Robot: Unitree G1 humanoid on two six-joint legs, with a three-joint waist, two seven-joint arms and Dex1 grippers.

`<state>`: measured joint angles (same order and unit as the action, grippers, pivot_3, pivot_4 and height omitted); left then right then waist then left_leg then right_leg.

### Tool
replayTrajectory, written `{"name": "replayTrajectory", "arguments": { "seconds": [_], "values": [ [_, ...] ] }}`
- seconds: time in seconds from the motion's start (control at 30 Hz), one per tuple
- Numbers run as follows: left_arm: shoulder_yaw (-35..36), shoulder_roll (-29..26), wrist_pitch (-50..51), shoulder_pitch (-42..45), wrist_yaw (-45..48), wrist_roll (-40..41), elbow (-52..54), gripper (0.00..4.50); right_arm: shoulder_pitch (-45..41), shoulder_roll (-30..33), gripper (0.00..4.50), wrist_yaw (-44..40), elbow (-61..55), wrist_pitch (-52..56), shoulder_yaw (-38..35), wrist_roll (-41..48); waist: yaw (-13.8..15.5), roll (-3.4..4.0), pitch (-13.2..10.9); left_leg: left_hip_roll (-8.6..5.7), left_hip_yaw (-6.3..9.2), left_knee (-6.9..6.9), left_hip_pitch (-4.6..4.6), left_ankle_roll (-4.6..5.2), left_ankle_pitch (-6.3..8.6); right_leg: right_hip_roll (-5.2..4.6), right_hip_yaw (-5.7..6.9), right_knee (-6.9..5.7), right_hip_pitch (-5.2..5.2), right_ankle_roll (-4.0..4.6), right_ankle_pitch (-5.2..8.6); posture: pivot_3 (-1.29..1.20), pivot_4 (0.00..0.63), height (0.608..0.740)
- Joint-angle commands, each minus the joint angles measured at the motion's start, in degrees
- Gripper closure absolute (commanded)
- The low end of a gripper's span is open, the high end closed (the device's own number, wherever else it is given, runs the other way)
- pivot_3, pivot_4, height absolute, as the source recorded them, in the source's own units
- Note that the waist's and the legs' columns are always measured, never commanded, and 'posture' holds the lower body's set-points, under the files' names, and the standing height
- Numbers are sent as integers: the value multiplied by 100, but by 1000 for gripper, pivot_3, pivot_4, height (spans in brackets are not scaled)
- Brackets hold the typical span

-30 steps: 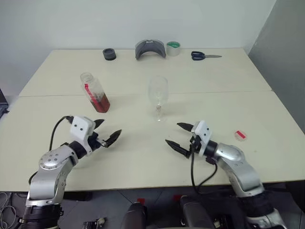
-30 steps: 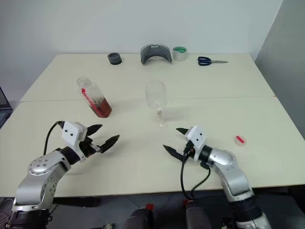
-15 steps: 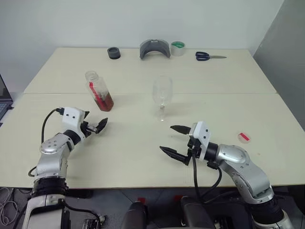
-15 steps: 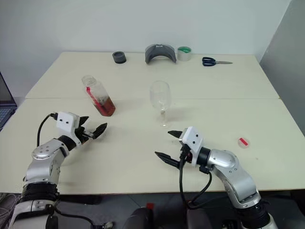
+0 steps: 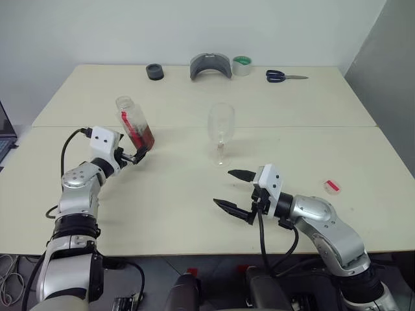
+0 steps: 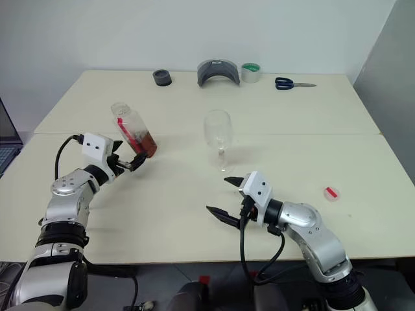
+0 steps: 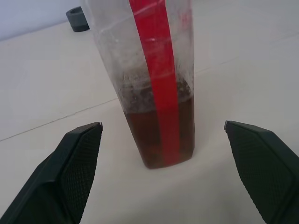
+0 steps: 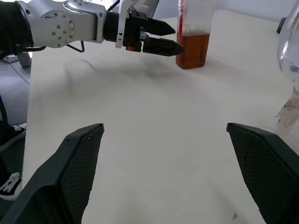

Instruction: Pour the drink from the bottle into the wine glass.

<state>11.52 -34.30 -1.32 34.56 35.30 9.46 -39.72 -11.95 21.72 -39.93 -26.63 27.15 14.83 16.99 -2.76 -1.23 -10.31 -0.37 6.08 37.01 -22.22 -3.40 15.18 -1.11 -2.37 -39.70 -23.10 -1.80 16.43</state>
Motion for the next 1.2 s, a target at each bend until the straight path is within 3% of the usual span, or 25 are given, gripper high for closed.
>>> {"name": "replayTrajectory", "arguments": {
  "seconds": [0.03, 0.67, 1.1, 1.2],
  "values": [
    [19, 7, -110, 258, -102, -28, -125, 0, -81, 17, 26, -1, -255, -40, 1, 55, -1, 0, 0, 0, -1, 0, 0, 0, 0, 0, 0, 0, 0, 0, 0, 0, 150, 740],
    [19, 180, -374, 1136, -436, -189, -1153, 0, -282, -343, 26, 148, -225, -153, -330, 391, -15, -2, -1, -2, 3, 5, -7, -1, -1, 1, 2, -8, -5, 0, 0, 0, 150, 740],
    [46, 229, -490, 1369, -444, -149, -1468, 0, -297, -250, 26, 128, -199, -168, -221, 300, -19, -3, 0, -3, 5, 7, -12, -1, -1, 0, 4, -10, -8, 1, 0, 0, 150, 740],
    [72, 243, -492, 1381, -432, -114, -1486, 656, -293, -231, 0, 126, -191, -177, -203, 263, -19, -3, 0, -4, 5, 8, -13, -2, -1, 0, 4, -11, -8, 1, 0, 0, 150, 740]
  ]
}}
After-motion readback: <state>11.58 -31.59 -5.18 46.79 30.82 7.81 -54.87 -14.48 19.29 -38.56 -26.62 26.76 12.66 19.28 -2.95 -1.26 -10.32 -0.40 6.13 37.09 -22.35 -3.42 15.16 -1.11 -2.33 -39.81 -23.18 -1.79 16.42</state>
